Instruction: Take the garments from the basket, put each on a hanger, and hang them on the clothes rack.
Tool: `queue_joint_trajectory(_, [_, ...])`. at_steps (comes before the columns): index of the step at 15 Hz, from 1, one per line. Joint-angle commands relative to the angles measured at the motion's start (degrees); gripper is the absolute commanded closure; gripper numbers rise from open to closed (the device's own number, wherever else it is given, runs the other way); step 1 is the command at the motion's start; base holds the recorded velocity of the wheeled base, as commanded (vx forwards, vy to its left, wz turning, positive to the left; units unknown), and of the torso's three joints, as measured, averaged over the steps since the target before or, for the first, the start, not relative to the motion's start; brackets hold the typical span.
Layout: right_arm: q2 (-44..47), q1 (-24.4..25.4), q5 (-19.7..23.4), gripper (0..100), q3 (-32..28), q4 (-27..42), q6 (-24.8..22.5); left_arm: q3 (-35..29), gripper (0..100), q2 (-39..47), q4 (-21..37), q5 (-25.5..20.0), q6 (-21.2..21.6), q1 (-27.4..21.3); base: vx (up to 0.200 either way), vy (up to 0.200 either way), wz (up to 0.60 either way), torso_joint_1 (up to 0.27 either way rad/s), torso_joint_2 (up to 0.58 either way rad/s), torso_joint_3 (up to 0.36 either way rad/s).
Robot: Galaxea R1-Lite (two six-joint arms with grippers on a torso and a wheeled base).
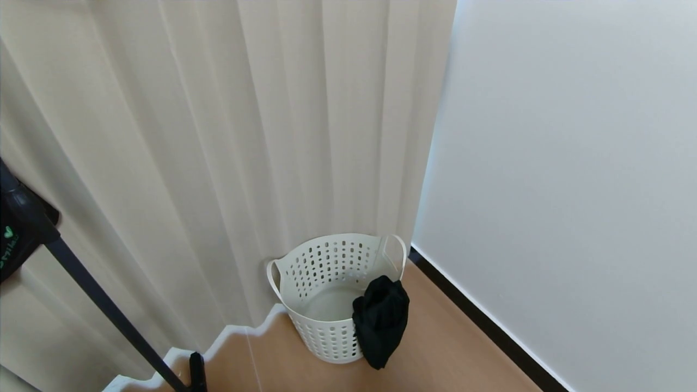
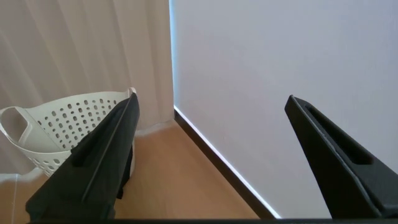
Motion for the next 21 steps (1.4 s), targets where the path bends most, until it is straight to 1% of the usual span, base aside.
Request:
queue_joint_trajectory(1, [0.1, 0.0, 0.0, 0, 0.0, 0.0, 0.0, 0.0, 0, 0.1, 0.0, 0.0, 0.0, 0.1, 0.0, 0.0, 0.0, 0.0, 0.0, 0.0])
queue_joint_trajectory(11, [0.1, 0.0, 0.0, 0, 0.0, 0.0, 0.0, 0.0, 0, 0.1, 0.0, 0.0, 0.0, 0.1, 0.0, 0.0, 0.0, 0.0, 0.0, -0.008])
queue_joint_trajectory(21, [0.1, 0.0, 0.0, 0, 0.0, 0.0, 0.1, 0.0, 0, 0.1, 0.0, 0.0, -0.1, 0.0, 0.0, 0.0, 0.0, 0.003, 0.0, -0.182])
